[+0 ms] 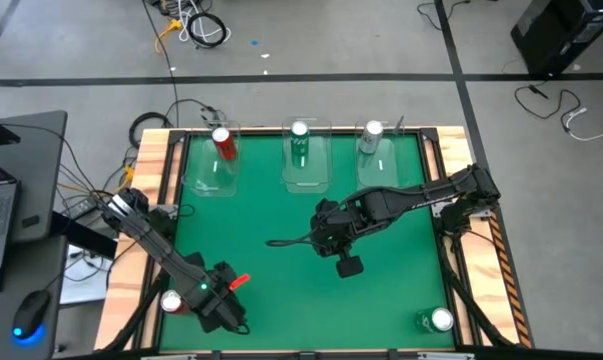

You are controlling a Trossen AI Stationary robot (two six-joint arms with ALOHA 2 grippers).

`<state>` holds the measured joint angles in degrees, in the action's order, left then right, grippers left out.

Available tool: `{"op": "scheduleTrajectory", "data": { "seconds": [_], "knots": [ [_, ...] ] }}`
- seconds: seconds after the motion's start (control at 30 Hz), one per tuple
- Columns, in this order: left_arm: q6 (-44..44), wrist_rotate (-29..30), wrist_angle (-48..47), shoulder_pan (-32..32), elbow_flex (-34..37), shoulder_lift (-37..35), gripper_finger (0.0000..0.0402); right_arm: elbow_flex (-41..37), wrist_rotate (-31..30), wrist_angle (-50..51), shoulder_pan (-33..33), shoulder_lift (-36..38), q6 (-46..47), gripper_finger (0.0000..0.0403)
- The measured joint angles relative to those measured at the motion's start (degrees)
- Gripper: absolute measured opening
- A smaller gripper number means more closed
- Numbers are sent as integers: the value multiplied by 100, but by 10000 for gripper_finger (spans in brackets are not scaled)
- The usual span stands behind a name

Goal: Sort soda cans
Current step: Put the white soda can into the right transparent bin

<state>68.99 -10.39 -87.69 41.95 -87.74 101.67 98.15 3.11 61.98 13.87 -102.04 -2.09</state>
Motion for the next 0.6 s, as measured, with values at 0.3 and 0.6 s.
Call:
{"op": "scheduleTrajectory", "data": {
  "seconds": [0.3,0.6],
  "knots": [
    [24,-134,-95,0,4,0,287,0,16,10,2,0,42,10],
    [-29,-541,44,0,606,-23,287,0,19,31,4,0,45,10]
  ]
}}
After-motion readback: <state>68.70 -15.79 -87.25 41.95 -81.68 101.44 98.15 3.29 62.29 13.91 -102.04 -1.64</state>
